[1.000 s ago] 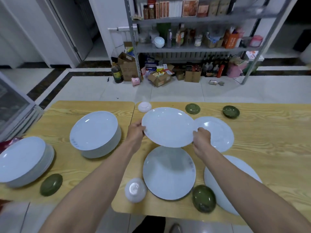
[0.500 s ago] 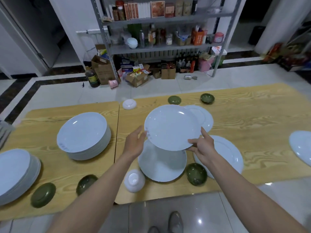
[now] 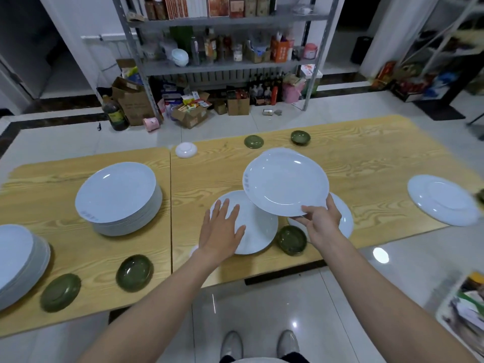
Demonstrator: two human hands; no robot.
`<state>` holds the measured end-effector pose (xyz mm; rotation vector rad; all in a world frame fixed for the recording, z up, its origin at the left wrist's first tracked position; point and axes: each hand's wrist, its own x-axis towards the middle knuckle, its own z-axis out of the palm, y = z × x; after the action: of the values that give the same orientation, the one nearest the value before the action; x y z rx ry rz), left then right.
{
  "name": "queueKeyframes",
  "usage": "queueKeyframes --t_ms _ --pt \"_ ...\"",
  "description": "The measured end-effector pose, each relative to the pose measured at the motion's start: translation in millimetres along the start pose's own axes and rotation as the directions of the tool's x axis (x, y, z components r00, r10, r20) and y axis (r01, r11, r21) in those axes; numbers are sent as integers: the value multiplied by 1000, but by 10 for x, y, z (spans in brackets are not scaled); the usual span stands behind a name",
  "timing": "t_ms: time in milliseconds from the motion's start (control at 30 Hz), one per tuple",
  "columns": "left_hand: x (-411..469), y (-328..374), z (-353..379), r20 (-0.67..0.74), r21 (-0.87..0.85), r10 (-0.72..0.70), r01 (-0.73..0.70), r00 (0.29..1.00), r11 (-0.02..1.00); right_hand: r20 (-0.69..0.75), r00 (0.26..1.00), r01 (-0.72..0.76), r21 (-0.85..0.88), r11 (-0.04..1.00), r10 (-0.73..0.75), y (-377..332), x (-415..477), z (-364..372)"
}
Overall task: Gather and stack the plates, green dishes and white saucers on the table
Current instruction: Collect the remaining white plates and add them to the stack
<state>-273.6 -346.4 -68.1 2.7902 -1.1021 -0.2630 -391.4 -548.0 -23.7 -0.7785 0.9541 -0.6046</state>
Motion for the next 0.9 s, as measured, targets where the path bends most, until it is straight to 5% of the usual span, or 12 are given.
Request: queueKeyframes --t_ms 367,500,633,733,900 --pt "-121 341 381 107 -94 -180 191 978 977 93 994 -55 -2 998 55 -126 -21 -348" --pt "-177 489 547 86 -269 -334 345 938 899 102 991 -83 -10 997 83 -150 24 -480" --pt "-199 564 741 82 -454 -553 525 829 719 110 988 -102 -39 994 105 -149 92 -589" --pt "-134 555 886 207 -606 -665 627 718 489 104 987 -118 -39 992 122 -129 134 -642" --pt "-6 558 1091 314 -806 -721 575 618 141 109 984 -140 -15 990 141 -86 178 -699"
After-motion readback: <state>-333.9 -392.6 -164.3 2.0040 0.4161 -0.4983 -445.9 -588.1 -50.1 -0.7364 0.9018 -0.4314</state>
